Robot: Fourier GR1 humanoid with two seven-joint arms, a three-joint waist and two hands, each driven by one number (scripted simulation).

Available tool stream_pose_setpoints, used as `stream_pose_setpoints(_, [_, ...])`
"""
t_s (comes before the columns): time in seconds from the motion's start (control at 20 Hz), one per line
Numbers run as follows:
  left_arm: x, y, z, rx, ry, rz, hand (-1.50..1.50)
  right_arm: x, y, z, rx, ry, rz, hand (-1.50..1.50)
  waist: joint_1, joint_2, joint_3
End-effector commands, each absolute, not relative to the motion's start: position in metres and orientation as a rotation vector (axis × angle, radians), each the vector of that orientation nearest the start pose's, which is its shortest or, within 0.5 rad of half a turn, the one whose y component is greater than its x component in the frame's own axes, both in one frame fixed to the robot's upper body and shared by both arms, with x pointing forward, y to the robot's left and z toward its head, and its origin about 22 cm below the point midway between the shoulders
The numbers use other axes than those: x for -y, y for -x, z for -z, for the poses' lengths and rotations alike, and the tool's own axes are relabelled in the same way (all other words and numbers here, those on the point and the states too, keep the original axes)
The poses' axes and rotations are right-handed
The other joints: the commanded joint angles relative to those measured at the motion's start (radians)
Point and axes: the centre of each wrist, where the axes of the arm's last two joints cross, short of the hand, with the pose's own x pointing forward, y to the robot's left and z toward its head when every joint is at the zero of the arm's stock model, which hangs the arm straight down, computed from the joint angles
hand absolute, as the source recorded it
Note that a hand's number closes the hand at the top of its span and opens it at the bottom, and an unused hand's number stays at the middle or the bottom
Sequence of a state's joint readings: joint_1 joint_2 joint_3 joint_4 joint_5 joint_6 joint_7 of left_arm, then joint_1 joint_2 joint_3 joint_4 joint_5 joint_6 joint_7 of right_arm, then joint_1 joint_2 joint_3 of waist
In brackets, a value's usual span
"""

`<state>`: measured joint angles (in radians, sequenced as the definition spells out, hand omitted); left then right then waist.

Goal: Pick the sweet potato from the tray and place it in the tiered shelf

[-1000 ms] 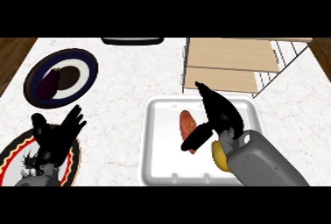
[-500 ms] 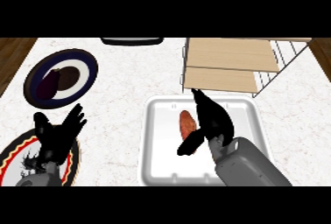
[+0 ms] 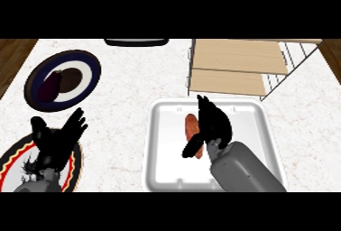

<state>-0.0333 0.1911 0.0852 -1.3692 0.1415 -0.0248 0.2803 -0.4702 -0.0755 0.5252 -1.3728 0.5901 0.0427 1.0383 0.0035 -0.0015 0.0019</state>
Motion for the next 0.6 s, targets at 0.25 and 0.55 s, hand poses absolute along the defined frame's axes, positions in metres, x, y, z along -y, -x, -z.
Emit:
stream_pose_setpoints(0.25, [-0.293,-0.238,0.015,1.105,-0.069,-0.041,0.00,0.111,-0.307,-0.026,0.857,0.697,-0.831,-1.50,0.000,0.001,-0.002])
stream_pose_setpoints(0.55, [-0.283,-0.243,0.027,1.118,-0.096,-0.060,0.00,0.095,-0.306,-0.003,0.913,0.686,-0.829,-1.50,0.000,0.002,-0.002])
